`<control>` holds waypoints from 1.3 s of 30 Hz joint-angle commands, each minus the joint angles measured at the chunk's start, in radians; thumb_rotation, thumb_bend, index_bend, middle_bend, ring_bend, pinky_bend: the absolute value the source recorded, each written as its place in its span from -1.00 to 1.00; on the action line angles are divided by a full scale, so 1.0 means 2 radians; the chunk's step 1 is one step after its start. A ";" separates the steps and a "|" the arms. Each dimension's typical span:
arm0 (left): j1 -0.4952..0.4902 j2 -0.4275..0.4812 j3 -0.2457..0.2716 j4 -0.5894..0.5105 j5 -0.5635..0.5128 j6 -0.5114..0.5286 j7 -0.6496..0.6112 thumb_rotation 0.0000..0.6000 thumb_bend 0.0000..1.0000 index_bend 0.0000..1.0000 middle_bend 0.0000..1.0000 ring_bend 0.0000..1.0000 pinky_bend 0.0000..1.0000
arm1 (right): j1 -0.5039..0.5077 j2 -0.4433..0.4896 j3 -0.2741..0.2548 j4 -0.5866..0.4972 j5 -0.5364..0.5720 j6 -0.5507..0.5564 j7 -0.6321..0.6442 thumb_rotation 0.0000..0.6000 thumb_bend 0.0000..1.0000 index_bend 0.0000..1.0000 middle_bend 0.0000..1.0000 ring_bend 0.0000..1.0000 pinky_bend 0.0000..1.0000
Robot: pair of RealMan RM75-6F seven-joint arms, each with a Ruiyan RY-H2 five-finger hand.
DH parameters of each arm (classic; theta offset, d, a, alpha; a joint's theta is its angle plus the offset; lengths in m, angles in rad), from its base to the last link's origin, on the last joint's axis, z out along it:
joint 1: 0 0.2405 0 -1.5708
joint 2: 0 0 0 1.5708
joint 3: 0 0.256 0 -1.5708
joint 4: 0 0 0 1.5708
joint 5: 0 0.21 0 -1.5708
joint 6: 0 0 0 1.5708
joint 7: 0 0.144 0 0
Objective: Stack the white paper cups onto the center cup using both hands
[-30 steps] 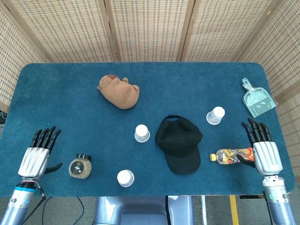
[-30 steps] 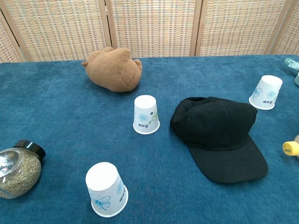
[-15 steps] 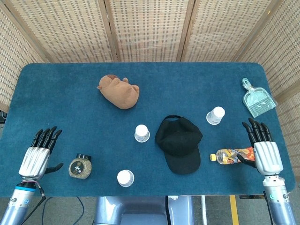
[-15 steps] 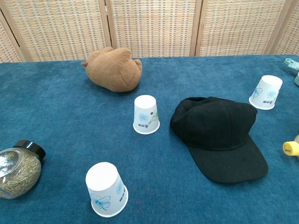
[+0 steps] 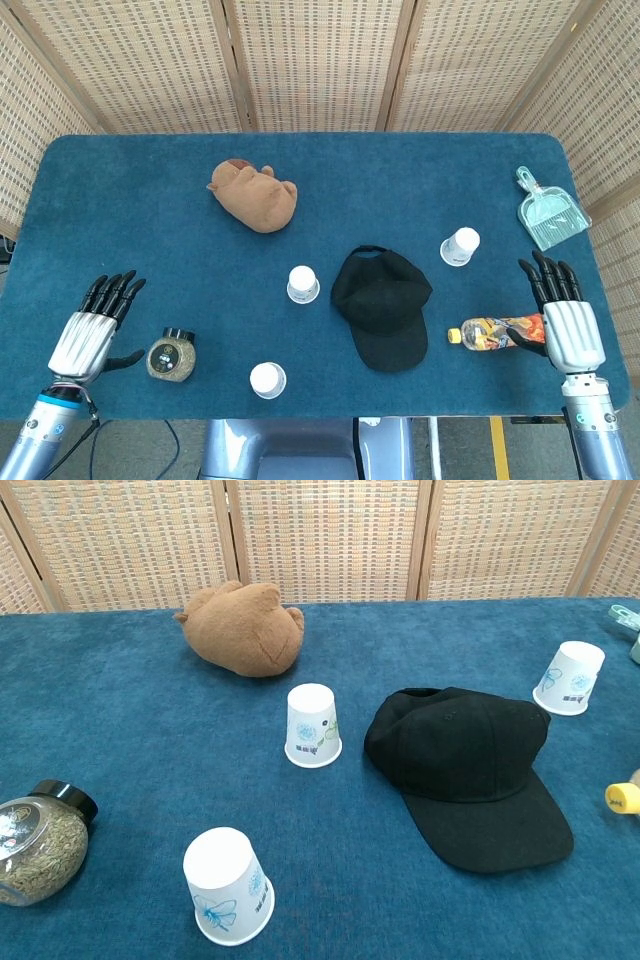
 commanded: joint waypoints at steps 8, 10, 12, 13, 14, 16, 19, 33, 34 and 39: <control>-0.080 0.043 0.005 0.000 0.088 -0.063 -0.082 1.00 -0.98 -0.68 -1.00 -1.00 -0.92 | 0.000 -0.002 0.001 -0.001 0.002 0.001 -0.007 1.00 -0.80 -0.90 -1.00 -1.00 -1.00; -0.093 0.049 0.008 -0.002 0.096 -0.078 -0.092 1.00 -0.98 -0.65 -1.00 -1.00 -0.92 | 0.000 -0.002 0.002 0.000 0.003 0.001 -0.007 1.00 -0.81 -0.90 -1.00 -1.00 -1.00; -0.107 0.054 0.011 -0.006 0.103 -0.095 -0.098 1.00 -0.97 -0.63 -1.00 -1.00 -0.92 | 0.000 -0.002 0.003 0.000 0.005 -0.001 -0.006 1.00 -0.81 -0.90 -1.00 -1.00 -1.00; -0.114 0.057 0.012 -0.010 0.104 -0.105 -0.100 1.00 -0.96 -0.61 -1.00 -1.00 -0.92 | 0.000 -0.002 0.003 0.000 0.007 -0.001 -0.005 1.00 -0.80 -0.89 -1.00 -1.00 -1.00; -0.118 0.058 0.013 -0.013 0.104 -0.110 -0.100 1.00 -0.94 -0.58 -1.00 -1.00 -0.92 | 0.000 -0.002 0.003 0.000 0.008 -0.002 -0.004 1.00 -0.80 -0.89 -1.00 -1.00 -1.00; -0.126 0.058 0.013 -0.018 0.105 -0.121 -0.097 1.00 -0.92 -0.53 -1.00 -1.00 -0.92 | 0.000 -0.002 0.004 0.000 0.009 -0.002 -0.004 1.00 -0.80 -0.88 -1.00 -1.00 -1.00; -0.139 0.055 0.012 -0.030 0.102 -0.141 -0.087 1.00 -0.90 -0.45 -1.00 -1.00 -0.92 | 0.000 -0.002 0.004 0.000 0.010 -0.002 -0.003 1.00 -0.80 -0.88 -1.00 -1.00 -1.00; -0.184 0.010 0.000 -0.067 0.052 -0.224 -0.005 1.00 -0.89 -0.39 -1.00 -1.00 -0.92 | -0.001 0.003 0.009 0.001 0.018 -0.005 0.014 1.00 -0.80 -0.87 -1.00 -1.00 -1.00; -0.189 0.003 -0.002 -0.073 0.043 -0.234 0.008 1.00 -0.88 -0.39 -1.00 -1.00 -0.92 | -0.001 0.004 0.010 0.002 0.020 -0.004 0.017 1.00 -0.80 -0.87 -1.00 -1.00 -1.00; -0.202 -0.014 -0.010 -0.086 0.005 -0.259 0.046 1.00 -0.88 -0.39 -1.00 -1.00 -0.92 | -0.001 0.008 0.011 0.003 0.024 -0.008 0.028 1.00 -0.80 -0.87 -1.00 -1.00 -1.00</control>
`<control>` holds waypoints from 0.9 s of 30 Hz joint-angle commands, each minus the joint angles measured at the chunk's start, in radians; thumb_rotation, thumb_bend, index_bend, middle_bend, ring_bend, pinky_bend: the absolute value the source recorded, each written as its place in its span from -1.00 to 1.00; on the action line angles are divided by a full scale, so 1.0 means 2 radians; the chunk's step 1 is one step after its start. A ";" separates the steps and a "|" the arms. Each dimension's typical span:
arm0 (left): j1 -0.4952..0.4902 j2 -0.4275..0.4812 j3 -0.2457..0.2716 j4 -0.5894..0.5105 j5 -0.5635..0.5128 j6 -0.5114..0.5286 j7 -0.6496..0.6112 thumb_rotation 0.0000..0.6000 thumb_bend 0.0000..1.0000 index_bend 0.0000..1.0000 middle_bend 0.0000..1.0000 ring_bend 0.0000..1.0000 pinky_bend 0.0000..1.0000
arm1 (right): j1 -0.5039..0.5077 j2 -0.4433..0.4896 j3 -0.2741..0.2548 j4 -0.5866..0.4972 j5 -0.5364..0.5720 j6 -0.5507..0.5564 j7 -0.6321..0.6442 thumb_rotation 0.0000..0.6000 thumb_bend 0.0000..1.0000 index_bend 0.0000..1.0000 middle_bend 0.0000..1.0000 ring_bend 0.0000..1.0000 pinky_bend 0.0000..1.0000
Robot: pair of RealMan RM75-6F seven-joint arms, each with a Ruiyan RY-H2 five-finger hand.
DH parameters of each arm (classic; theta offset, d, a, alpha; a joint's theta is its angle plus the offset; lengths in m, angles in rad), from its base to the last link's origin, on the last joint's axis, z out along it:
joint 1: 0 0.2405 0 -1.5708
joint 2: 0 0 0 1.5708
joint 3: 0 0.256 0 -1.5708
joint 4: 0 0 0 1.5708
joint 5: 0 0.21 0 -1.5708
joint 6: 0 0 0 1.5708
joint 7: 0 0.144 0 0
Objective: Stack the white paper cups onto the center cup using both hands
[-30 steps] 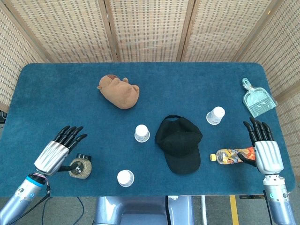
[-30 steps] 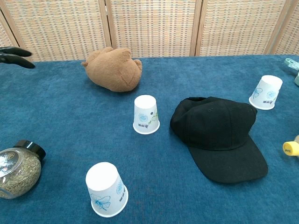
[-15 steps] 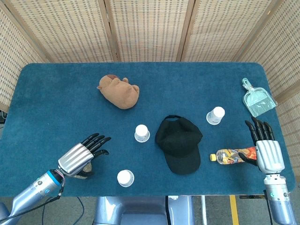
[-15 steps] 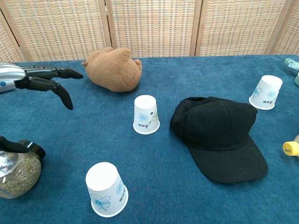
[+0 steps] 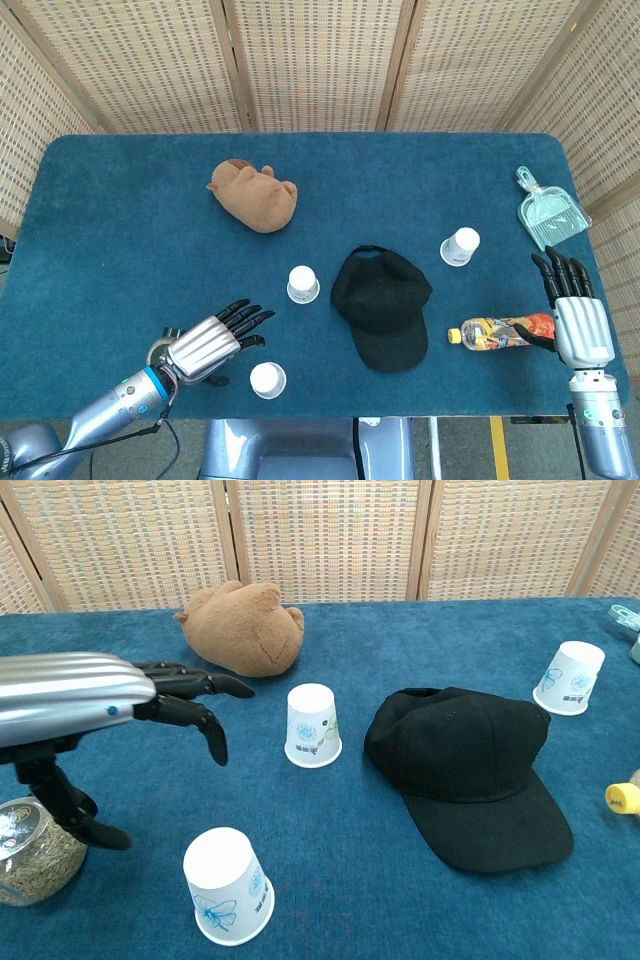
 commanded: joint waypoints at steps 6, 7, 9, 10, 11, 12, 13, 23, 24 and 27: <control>-0.023 -0.031 -0.006 -0.015 -0.053 -0.035 0.059 1.00 -0.88 -0.39 -1.00 -1.00 -0.92 | -0.001 0.006 0.004 0.001 0.006 -0.003 0.018 1.00 -0.81 -0.87 -1.00 -1.00 -1.00; -0.024 -0.034 -0.005 -0.016 -0.057 -0.036 0.064 1.00 -0.88 -0.39 -1.00 -1.00 -0.92 | -0.001 0.007 0.004 0.001 0.007 -0.003 0.020 1.00 -0.80 -0.87 -1.00 -1.00 -1.00; -0.027 -0.040 -0.004 -0.017 -0.067 -0.039 0.078 1.00 -0.88 -0.38 -1.00 -1.00 -0.92 | -0.002 0.008 0.005 0.001 0.007 -0.002 0.025 1.00 -0.80 -0.87 -1.00 -1.00 -1.00; -0.028 -0.042 -0.003 -0.017 -0.071 -0.040 0.083 1.00 -0.88 -0.38 -1.00 -1.00 -0.92 | -0.002 0.009 0.005 0.001 0.008 -0.002 0.026 1.00 -0.80 -0.87 -1.00 -1.00 -1.00; -0.029 -0.045 -0.002 -0.017 -0.076 -0.041 0.090 1.00 -0.88 -0.37 -1.00 -1.00 -0.92 | -0.002 0.009 0.006 0.002 0.008 -0.002 0.028 1.00 -0.80 -0.87 -1.00 -1.00 -1.00; -0.029 -0.047 -0.002 -0.017 -0.080 -0.041 0.095 1.00 -0.88 -0.36 -1.00 -1.00 -0.92 | -0.002 0.010 0.006 0.002 0.009 -0.002 0.030 1.00 -0.80 -0.87 -1.00 -1.00 -1.00; -0.030 -0.049 -0.001 -0.017 -0.084 -0.041 0.100 1.00 -0.88 -0.35 -1.00 -1.00 -0.92 | -0.002 0.010 0.006 0.002 0.009 -0.003 0.031 1.00 -0.81 -0.87 -1.00 -1.00 -1.00; -0.044 -0.069 0.003 -0.014 -0.127 -0.046 0.141 1.00 -0.88 -0.33 -1.00 -1.00 -0.92 | -0.004 0.016 0.010 0.005 0.016 -0.005 0.052 1.00 -0.80 -0.87 -1.00 -1.00 -1.00; -0.045 -0.070 0.004 -0.013 -0.129 -0.046 0.143 1.00 -0.88 -0.33 -1.00 -1.00 -0.92 | -0.004 0.017 0.010 0.005 0.016 -0.006 0.053 1.00 -0.80 -0.87 -1.00 -1.00 -1.00; -0.049 -0.077 0.006 -0.012 -0.141 -0.045 0.154 1.00 -0.88 -0.29 -1.00 -1.00 -0.92 | -0.004 0.018 0.010 0.006 0.017 -0.007 0.058 1.00 -0.80 -0.87 -1.00 -1.00 -1.00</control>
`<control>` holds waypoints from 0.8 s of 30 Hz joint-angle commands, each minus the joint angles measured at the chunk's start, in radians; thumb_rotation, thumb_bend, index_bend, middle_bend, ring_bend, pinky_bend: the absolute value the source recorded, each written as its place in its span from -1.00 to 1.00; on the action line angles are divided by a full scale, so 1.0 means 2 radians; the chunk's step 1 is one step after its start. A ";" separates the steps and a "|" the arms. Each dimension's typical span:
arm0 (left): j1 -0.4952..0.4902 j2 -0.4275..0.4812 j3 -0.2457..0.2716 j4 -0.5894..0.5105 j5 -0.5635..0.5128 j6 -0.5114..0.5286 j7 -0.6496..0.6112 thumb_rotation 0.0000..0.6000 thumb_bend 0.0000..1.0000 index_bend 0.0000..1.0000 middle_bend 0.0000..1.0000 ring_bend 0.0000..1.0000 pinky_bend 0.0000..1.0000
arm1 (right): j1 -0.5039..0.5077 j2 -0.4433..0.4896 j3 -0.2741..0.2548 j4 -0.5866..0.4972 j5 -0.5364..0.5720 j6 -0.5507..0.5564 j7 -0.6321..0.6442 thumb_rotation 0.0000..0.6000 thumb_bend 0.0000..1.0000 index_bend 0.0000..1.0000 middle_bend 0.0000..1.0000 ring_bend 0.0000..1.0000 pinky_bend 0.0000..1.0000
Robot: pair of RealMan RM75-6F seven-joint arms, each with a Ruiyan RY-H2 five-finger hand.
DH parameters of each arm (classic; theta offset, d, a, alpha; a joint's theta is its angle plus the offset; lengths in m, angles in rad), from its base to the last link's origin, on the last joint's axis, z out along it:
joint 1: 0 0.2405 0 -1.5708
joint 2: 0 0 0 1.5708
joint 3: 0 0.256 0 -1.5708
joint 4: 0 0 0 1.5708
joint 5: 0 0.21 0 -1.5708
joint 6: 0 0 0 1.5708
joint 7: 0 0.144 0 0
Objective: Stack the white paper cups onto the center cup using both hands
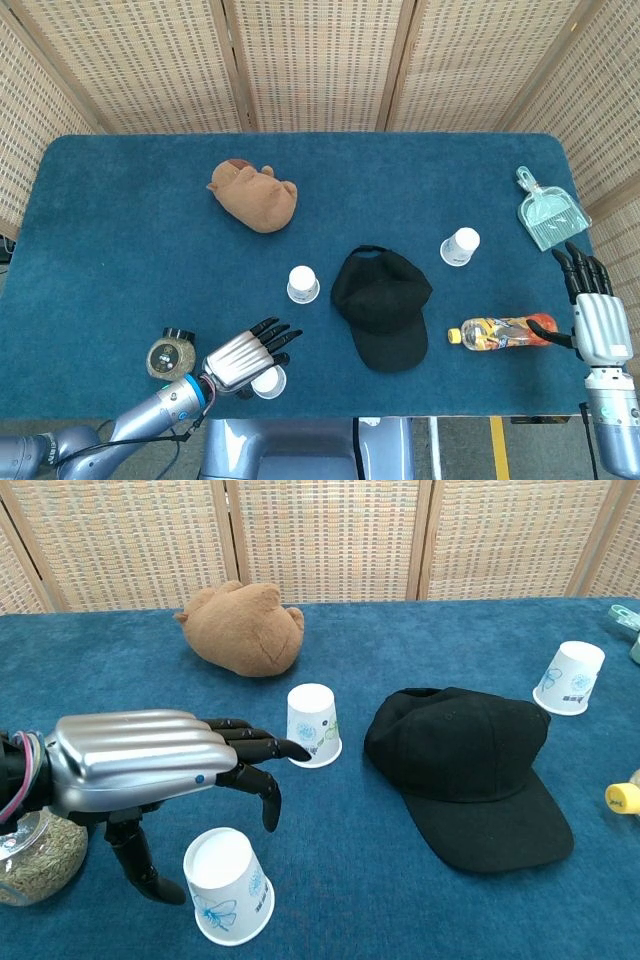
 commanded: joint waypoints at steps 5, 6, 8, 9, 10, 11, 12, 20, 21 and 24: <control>-0.007 -0.014 0.005 0.003 -0.021 0.004 0.022 1.00 -0.83 -0.09 -1.00 -1.00 -0.92 | 0.000 0.001 0.001 0.001 0.001 0.000 0.006 1.00 -0.80 -0.87 -1.00 -1.00 -1.00; -0.007 -0.015 0.006 0.004 -0.023 0.006 0.024 1.00 -0.80 -0.07 -1.00 -1.00 -0.92 | -0.001 0.002 0.001 0.001 0.002 0.000 0.007 1.00 -0.80 -0.87 -1.00 -1.00 -1.00; -0.007 -0.014 0.009 0.003 -0.028 0.009 0.028 1.00 -0.70 -0.02 -1.00 -1.00 -0.92 | -0.001 0.002 0.002 0.002 0.003 0.000 0.009 1.00 -0.81 -0.87 -1.00 -1.00 -1.00; -0.007 -0.013 0.010 0.002 -0.030 0.011 0.029 1.00 -0.70 -0.01 -1.00 -1.00 -0.92 | -0.001 0.002 0.002 0.002 0.003 0.000 0.009 1.00 -0.81 -0.87 -1.00 -1.00 -1.00; -0.008 -0.012 0.011 0.001 -0.031 0.013 0.030 1.00 -0.70 -0.01 -1.00 -1.00 -0.92 | -0.001 0.002 0.002 0.002 0.003 0.000 0.009 1.00 -0.80 -0.87 -1.00 -1.00 -1.00; -0.008 -0.010 0.012 0.001 -0.032 0.014 0.030 1.00 -0.70 -0.01 -1.00 -1.00 -0.92 | -0.001 0.001 0.002 0.001 0.003 0.000 0.008 1.00 -0.81 -0.87 -1.00 -1.00 -1.00; -0.008 -0.009 0.013 0.001 -0.033 0.015 0.030 1.00 -0.70 -0.01 -1.00 -1.00 -0.92 | -0.001 0.001 0.002 0.001 0.002 0.001 0.007 1.00 -0.80 -0.87 -1.00 -1.00 -1.00; -0.011 0.005 0.003 -0.006 -0.031 0.036 0.014 1.00 -0.70 -0.01 -1.00 -1.00 -0.91 | -0.001 0.001 0.002 0.001 0.003 -0.001 0.005 1.00 -0.80 -0.87 -1.00 -1.00 -1.00; -0.012 0.008 0.000 -0.009 -0.029 0.040 0.014 1.00 -0.70 -0.01 -1.00 -1.00 -0.91 | -0.001 0.001 0.002 0.001 0.004 -0.001 0.005 1.00 -0.80 -0.87 -1.00 -1.00 -1.00; -0.017 0.020 -0.015 -0.021 -0.032 0.052 0.017 1.00 -0.70 -0.01 -1.00 -1.00 -0.91 | 0.000 0.000 0.002 0.003 0.005 -0.004 0.006 1.00 -0.80 -0.86 -1.00 -1.00 -1.00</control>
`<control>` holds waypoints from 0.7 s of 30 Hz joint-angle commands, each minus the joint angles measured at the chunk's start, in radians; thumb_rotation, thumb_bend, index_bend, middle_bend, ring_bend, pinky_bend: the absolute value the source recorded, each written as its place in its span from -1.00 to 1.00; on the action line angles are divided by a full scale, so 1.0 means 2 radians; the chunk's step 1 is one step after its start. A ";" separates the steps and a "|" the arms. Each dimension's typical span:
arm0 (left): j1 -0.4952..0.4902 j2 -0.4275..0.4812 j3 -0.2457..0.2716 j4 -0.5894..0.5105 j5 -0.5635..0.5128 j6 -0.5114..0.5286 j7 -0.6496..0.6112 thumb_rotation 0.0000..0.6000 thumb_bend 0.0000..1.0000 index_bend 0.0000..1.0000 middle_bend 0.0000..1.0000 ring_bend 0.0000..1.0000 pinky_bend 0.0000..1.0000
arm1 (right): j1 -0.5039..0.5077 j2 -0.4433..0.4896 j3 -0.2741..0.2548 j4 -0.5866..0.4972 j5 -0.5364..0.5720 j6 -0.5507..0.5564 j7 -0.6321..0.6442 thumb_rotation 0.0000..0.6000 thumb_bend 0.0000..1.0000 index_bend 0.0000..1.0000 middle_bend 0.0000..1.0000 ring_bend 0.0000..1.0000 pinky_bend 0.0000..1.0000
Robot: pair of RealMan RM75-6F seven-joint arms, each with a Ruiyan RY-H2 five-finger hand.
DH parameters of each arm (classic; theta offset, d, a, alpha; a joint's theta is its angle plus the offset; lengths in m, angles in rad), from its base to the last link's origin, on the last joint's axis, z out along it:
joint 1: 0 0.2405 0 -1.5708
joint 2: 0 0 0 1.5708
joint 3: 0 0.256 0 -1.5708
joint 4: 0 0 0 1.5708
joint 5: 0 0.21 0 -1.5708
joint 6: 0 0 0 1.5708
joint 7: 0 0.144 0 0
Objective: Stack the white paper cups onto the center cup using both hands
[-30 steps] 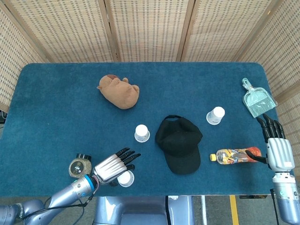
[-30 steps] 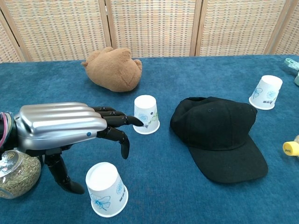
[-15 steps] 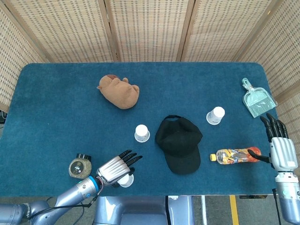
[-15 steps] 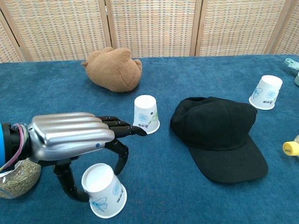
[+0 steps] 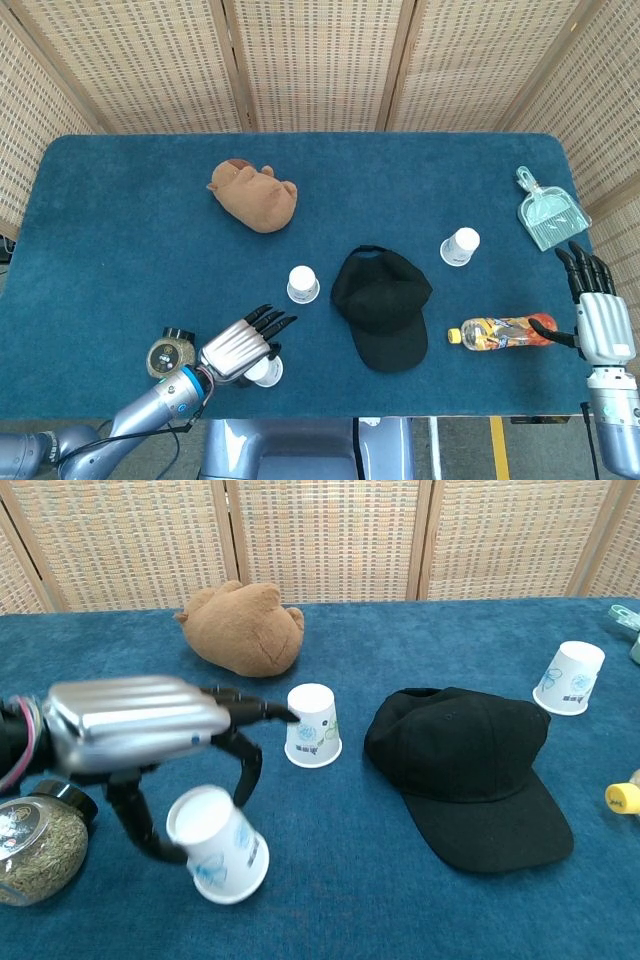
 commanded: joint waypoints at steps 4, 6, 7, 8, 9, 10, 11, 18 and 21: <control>-0.013 0.019 -0.034 -0.020 -0.018 0.020 0.004 1.00 -0.70 -0.01 -1.00 -1.00 -0.91 | 0.001 -0.001 0.002 0.005 0.007 -0.007 0.004 1.00 -0.80 -0.85 -1.00 -1.00 -1.00; -0.018 0.022 -0.044 -0.020 -0.027 0.023 0.006 1.00 -0.70 -0.01 -1.00 -1.00 -0.91 | 0.002 -0.001 0.003 0.007 0.010 -0.010 0.006 1.00 -0.80 -0.85 -1.00 -1.00 -1.00; -0.025 0.022 -0.057 -0.016 -0.038 0.026 0.007 1.00 -0.70 -0.01 -1.00 -1.00 -0.91 | 0.003 -0.002 0.004 0.010 0.015 -0.015 0.009 1.00 -0.80 -0.85 -1.00 -1.00 -1.00; -0.030 0.021 -0.065 -0.012 -0.047 0.026 0.010 1.00 -0.70 -0.01 -1.00 -1.00 -0.91 | 0.004 -0.002 0.005 0.013 0.018 -0.018 0.011 1.00 -0.80 -0.85 -1.00 -1.00 -1.00; -0.035 0.019 -0.071 -0.008 -0.057 0.026 0.012 1.00 -0.70 -0.01 -1.00 -1.00 -0.91 | 0.006 -0.003 0.005 0.015 0.020 -0.022 0.012 1.00 -0.80 -0.85 -1.00 -1.00 -1.00; -0.040 0.017 -0.077 -0.004 -0.067 0.026 0.014 1.00 -0.70 -0.01 -1.00 -1.00 -0.91 | 0.006 -0.004 0.006 0.017 0.023 -0.025 0.014 1.00 -0.80 -0.85 -1.00 -1.00 -1.00; -0.046 0.014 -0.082 0.000 -0.079 0.026 0.018 1.00 -0.70 -0.01 -1.00 -1.00 -0.91 | 0.007 -0.004 0.006 0.019 0.025 -0.028 0.017 1.00 -0.80 -0.85 -1.00 -1.00 -1.00; -0.084 -0.020 -0.106 0.048 -0.129 0.028 0.043 1.00 -0.70 -0.01 -1.00 -1.00 -0.91 | 0.011 -0.007 0.010 0.033 0.038 -0.043 0.026 1.00 -0.80 -0.86 -1.00 -1.00 -1.00; -0.103 -0.041 -0.114 0.071 -0.146 0.024 0.045 1.00 -0.70 -0.01 -1.00 -1.00 -0.91 | 0.013 -0.008 0.011 0.039 0.043 -0.049 0.030 1.00 -0.81 -0.86 -1.00 -1.00 -1.00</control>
